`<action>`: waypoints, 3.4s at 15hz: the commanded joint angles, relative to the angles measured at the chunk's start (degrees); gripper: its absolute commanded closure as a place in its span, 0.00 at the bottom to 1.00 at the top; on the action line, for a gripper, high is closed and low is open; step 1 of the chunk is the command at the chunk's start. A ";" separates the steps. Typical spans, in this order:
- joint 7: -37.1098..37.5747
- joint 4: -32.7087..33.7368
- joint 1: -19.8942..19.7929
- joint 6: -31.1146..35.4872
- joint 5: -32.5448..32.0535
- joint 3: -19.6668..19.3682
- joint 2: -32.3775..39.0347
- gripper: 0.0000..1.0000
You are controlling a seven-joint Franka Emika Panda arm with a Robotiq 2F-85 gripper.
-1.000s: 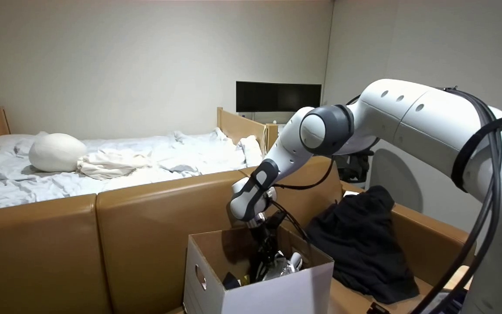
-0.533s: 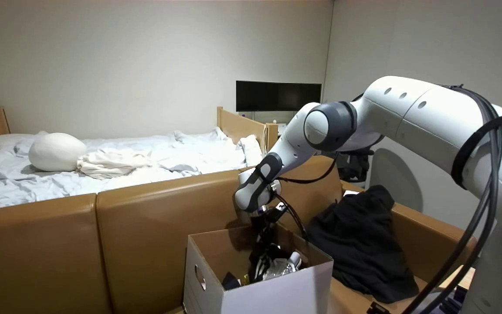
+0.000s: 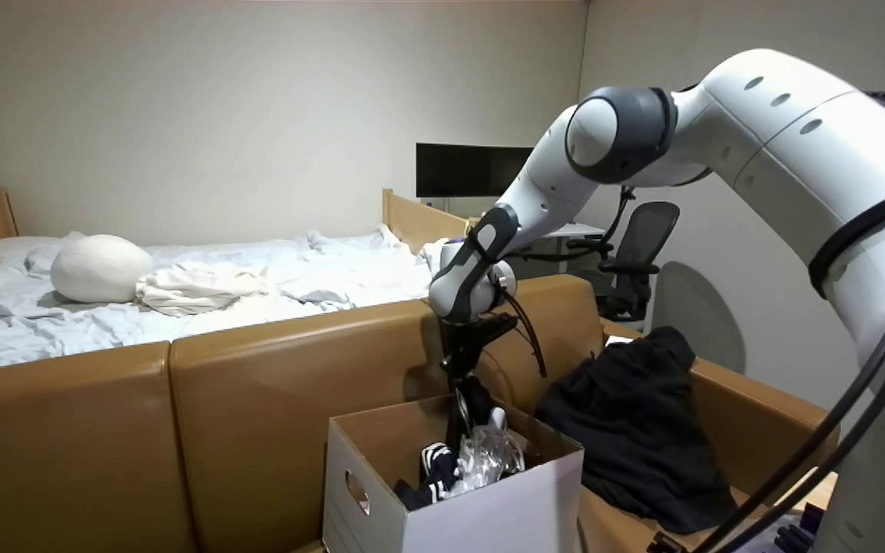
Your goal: Pick up the black clothes from the box and put them on the couch.
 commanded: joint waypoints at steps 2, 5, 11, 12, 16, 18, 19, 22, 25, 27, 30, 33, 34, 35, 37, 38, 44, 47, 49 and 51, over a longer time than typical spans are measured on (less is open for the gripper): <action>8.03 -14.88 2.00 9.95 3.11 -2.43 -15.59 0.99; 13.93 -21.67 4.09 15.05 3.62 -4.91 -23.98 0.99; 12.54 -16.98 4.68 12.79 3.00 -5.28 -19.99 0.96; 12.53 -16.73 4.69 12.87 3.02 -5.29 -19.36 0.96; 15.39 -20.56 5.02 20.24 2.94 -7.40 -25.44 0.99; 15.95 -24.96 5.17 25.33 2.91 -8.64 -30.79 0.99; 16.67 -26.71 5.58 27.83 2.70 -9.64 -33.03 0.99; 21.53 -31.36 7.05 32.79 0.69 -14.07 -40.68 0.99; 27.28 -32.07 8.59 31.00 -0.51 -19.69 -47.79 0.99; 31.36 -31.62 8.25 29.97 -2.56 -22.63 -52.16 0.99; 36.83 -30.40 5.33 28.01 -5.11 -24.87 -58.08 0.99; 39.62 -28.30 1.55 24.36 -4.32 -26.83 -63.03 0.99; 39.79 -27.30 0.44 23.38 -3.48 -27.78 -64.16 0.99; 39.06 -26.14 -0.41 23.47 -2.37 -29.40 -64.56 0.99; 37.51 -27.00 0.56 23.90 -2.78 -29.67 -63.99 0.96; 37.36 -26.42 0.35 23.63 -2.66 -31.01 -64.60 0.96; 36.82 -20.88 1.12 24.20 -0.08 -33.45 -63.81 0.99; 40.04 -12.89 -0.37 22.69 1.87 -34.64 -63.41 0.99; 42.01 -6.63 -1.44 20.67 3.03 -36.24 -62.45 0.99; 44.78 0.48 -2.79 16.53 3.79 -38.23 -60.87 0.99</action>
